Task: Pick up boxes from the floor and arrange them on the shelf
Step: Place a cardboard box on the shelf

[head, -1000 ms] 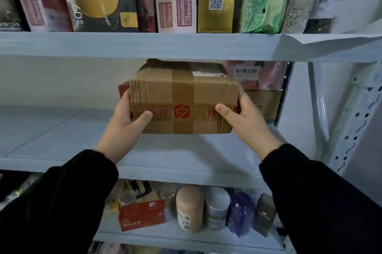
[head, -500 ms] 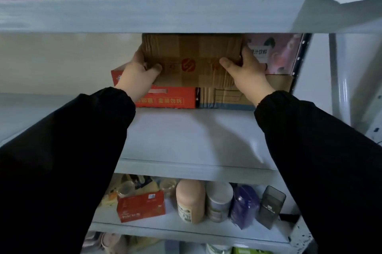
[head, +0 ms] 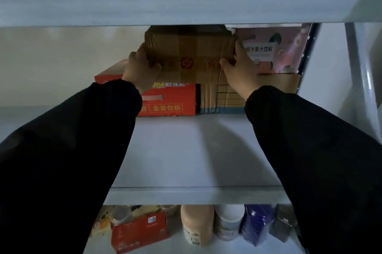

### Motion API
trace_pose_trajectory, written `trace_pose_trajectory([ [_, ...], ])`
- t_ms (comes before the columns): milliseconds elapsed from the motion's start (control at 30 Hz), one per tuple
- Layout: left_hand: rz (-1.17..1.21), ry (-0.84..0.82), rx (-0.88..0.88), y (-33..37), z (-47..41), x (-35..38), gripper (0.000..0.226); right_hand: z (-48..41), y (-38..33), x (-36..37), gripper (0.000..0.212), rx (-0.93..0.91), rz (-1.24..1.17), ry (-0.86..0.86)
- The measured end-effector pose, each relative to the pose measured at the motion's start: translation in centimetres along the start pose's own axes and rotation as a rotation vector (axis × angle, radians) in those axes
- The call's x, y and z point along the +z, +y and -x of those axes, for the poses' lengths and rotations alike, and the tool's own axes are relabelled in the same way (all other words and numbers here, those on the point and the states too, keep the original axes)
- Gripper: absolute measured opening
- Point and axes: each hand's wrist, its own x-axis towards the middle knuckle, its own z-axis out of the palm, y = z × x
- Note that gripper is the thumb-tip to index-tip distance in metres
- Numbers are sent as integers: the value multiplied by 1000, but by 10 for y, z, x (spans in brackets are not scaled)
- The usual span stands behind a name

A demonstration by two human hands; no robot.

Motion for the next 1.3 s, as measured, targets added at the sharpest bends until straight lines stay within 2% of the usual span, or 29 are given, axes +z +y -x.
trace_pose_trajectory([
  [167,69,143,-4,0,-14,19,38,-21,10,8,78,-100,66,24],
  [300,115,196,44,-11,-2,26,35,-22,25,10,73,-111,-36,6],
  [400,88,202,54,-13,-5,27,39,-26,31,6,60,-144,-42,36],
  [567,40,163,57,-9,-21,28,30,-42,26,1,55,-167,70,61],
  [767,29,108,42,-9,-27,25,29,-46,31,-6,36,-178,48,90],
  [933,-66,27,-14,0,-55,37,34,-74,41,9,45,-62,114,91],
  [1000,-44,73,-28,2,-60,42,38,-73,41,13,51,-88,145,152],
  [1067,-28,180,39,4,-55,48,44,-64,42,17,52,-155,205,189],
  [1133,-192,189,176,0,-48,57,42,-50,48,22,57,-208,342,86],
  [1200,-407,78,304,-10,-44,66,37,-40,55,26,68,-219,460,-37],
  [1300,-440,-56,294,-17,-50,76,53,-41,68,31,79,-219,616,-116],
])
